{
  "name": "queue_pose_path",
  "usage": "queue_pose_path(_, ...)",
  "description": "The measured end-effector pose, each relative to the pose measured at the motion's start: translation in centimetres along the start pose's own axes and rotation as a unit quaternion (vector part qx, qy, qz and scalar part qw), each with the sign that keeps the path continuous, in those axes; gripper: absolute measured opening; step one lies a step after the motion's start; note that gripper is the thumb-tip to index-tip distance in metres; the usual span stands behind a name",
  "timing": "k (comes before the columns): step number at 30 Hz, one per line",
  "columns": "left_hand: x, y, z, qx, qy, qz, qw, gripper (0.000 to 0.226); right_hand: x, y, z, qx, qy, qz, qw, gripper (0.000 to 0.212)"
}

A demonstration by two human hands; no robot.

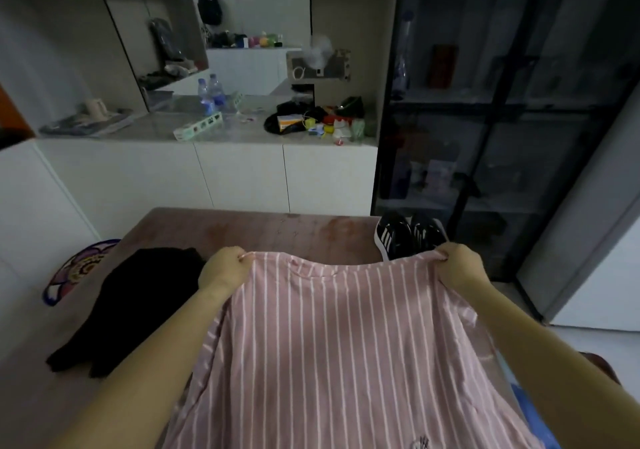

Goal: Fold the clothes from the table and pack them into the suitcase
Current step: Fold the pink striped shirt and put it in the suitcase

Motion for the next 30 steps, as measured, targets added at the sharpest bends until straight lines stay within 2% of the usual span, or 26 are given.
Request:
queue_pose_path(2,0.3,-1.6,-0.5,-0.031,0.001,0.015,0.999,0.022,0.0,-1.9,0.8,0.007,0.005,-0.022,1.0,0.047)
queue_pose_path(4,-0.2,-3.4,-1.3,-0.03,-0.014,-0.006,0.999,0.027,-1.0,-4.0,2.1,-0.016,0.019,-0.075,0.997,0.064)
queue_pose_path(7,-2.7,-4.7,-3.6,-0.029,-0.037,-0.007,0.999,0.032,-3.9,-6.0,5.6,-0.04,0.032,-0.117,0.992,0.072)
queue_pose_path(9,-5.4,-5.2,-5.8,-0.029,-0.06,0.0,0.998,0.025,-6.9,-6.4,8.7,-0.064,0.001,-0.136,0.989,0.07)
queue_pose_path(11,-8.7,-5.8,-8.9,-0.03,-0.051,0.007,0.998,0.028,-10.5,-6.6,11.3,-0.05,-0.02,-0.128,0.99,0.064)
queue_pose_path(14,-13.8,-6.4,-15.1,-0.05,0.032,0.02,0.998,0.034,-16.5,-7.0,14.1,-0.026,-0.028,-0.095,0.995,0.053)
queue_pose_path(17,-18.4,-6.8,-19.1,-0.084,0.096,0.009,0.992,0.034,-21.0,-7.0,17.1,-0.052,-0.056,-0.069,0.995,0.06)
queue_pose_path(20,-21.5,-7.1,-20.8,-0.102,0.177,-0.028,0.979,0.034,-23.2,-6.1,19.3,-0.064,-0.126,-0.058,0.988,0.066)
queue_pose_path(24,-23.8,-8.9,-23.7,-0.092,0.256,-0.154,0.95,0.09,-25.0,-5.2,20.5,-0.11,-0.19,-0.066,0.973,0.073)
queue_pose_path(26,-24.3,-9.6,-24.4,-0.128,0.27,-0.197,0.934,0.099,-25.4,-5.2,21.9,-0.159,-0.215,-0.09,0.959,0.076)
queue_pose_path(28,-24.6,-8.4,-23.0,-0.145,0.268,-0.192,0.933,0.092,-25.7,-4.7,21.4,-0.163,-0.234,-0.099,0.953,0.066)
queue_pose_path(30,-24.7,-6.9,-21.4,-0.137,0.257,-0.168,0.942,0.068,-26.2,-3.6,20.4,-0.154,-0.253,-0.099,0.95,0.038)
Point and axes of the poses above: each hand's wrist, its own x-axis towards the middle knuckle, its own y-axis out of the back of the hand, z = x × y, the point moved 4 cm from there along x, towards the middle knuckle, and after that the axes turned 5 degrees about y, right-handed, at the moved point
